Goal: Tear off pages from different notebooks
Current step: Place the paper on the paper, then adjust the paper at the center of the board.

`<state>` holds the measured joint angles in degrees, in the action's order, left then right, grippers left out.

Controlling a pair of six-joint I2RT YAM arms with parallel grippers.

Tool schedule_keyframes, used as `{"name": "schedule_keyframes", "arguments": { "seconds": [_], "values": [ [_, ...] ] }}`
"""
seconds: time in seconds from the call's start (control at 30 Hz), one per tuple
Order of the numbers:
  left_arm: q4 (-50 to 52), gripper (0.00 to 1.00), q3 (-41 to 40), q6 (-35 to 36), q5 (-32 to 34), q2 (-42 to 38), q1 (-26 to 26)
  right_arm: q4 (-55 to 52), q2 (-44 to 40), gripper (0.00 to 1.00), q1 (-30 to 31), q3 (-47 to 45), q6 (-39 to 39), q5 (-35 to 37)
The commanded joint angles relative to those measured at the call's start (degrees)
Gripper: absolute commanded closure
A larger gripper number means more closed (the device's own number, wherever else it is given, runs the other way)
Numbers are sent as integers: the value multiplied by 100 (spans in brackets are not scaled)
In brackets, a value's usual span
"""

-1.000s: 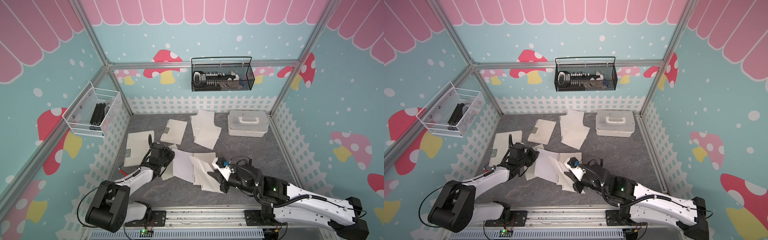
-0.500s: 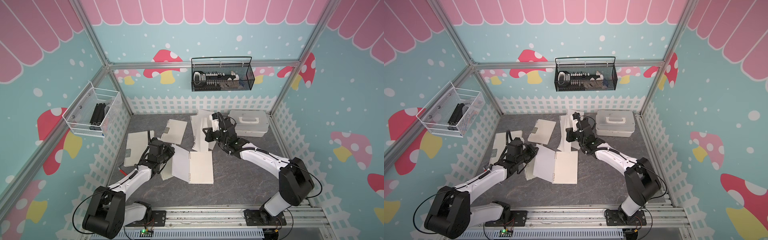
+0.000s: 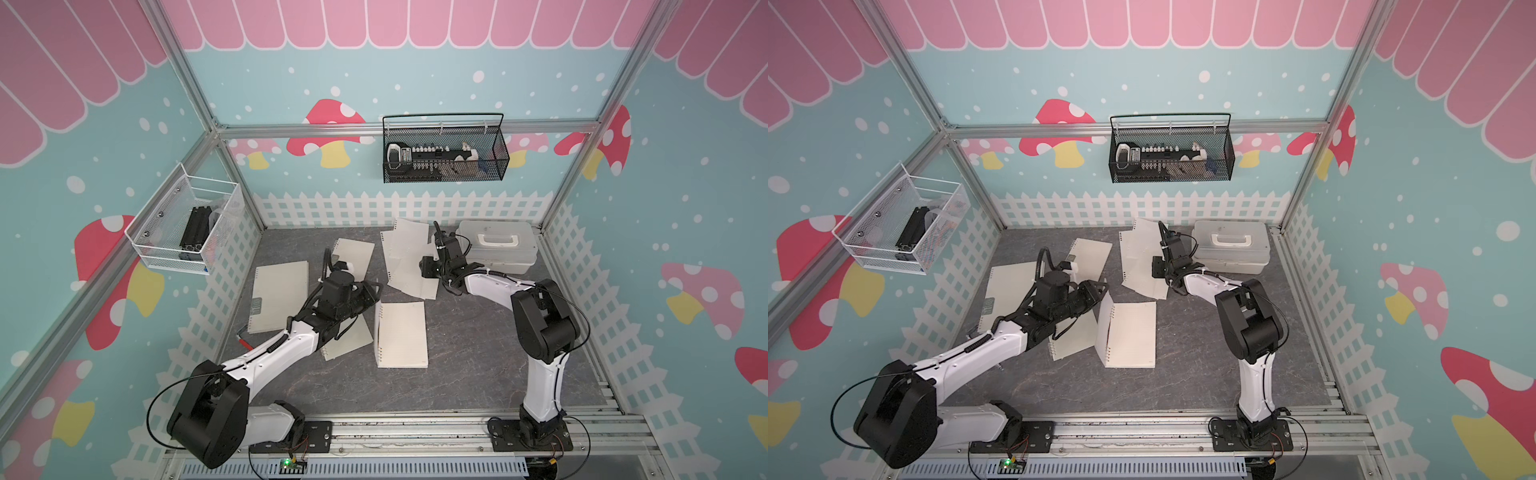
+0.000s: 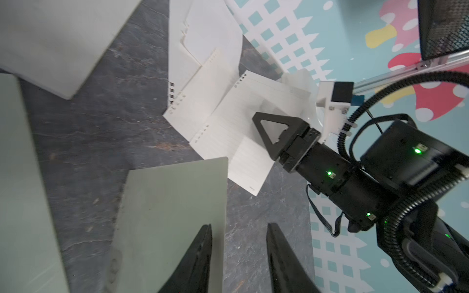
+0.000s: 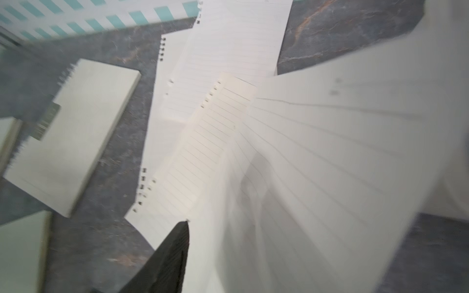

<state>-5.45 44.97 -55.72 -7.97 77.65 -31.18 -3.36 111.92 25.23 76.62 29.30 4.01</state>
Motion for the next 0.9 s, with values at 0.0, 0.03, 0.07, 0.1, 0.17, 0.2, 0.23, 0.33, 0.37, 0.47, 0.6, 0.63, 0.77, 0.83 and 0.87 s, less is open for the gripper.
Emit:
{"name": "schedule_keyframes", "arguments": {
  "seconds": [0.0, 0.03, 0.07, 0.1, 0.17, 0.2, 0.23, 0.33, 0.37, 0.47, 0.6, 0.63, 0.77, 0.83, 0.87],
  "values": [
    [-442, 63, 175, -260, -82, 565, -246, -705, -715, 32, -46, -5, -258, 740],
    [-563, 63, 240, -320, -192, 773, -308, -898, -857, 30, -59, 16, -321, 818],
    [-629, 62, 327, -377, -267, 921, -359, -1121, -983, 27, -75, 53, -357, 914],
    [-678, 62, 382, -396, -320, 1049, -392, -1282, -1095, 25, -101, 72, -389, 928],
    [-842, 61, 392, -475, -425, 1242, -418, -1661, -1309, 23, -165, 154, -450, 876],
    [-925, 60, 353, -498, -431, 1269, -418, -1757, -1419, 22, -168, 156, -471, 892],
    [-944, 60, 309, -485, -409, 1244, -411, -1793, -1547, 21, -176, 126, -533, 847],
    [-798, 57, 159, -374, -306, 964, -309, -1945, -1922, 19, -177, -1, -594, 846],
    [-708, 54, 80, -318, -256, 780, -229, -1972, -2076, 19, -177, -118, -607, 847],
    [-232, 44, -200, -44, -54, 37, 100, -1878, -2650, 19, -177, -723, -636, 742],
    [713, 31, -602, 461, 431, -1290, 705, -1213, -3432, 15, -177, -1937, -585, 347],
    [967, 29, -689, 561, 587, -1657, 899, -1176, -3437, 17, -170, -2050, -428, 279],
    [1837, 18, -895, 888, 1022, -2743, 1367, -894, -2568, 28, -159, -2012, 62, -116],
    [2185, 14, -974, 994, 1173, -3051, 1515, -822, -1919, 30, -159, -1813, 228, -84],
    [2345, 13, -1015, 1010, 1247, -3177, 1602, -767, -1587, 30, -164, -1698, 342, -36]
  ]
}}
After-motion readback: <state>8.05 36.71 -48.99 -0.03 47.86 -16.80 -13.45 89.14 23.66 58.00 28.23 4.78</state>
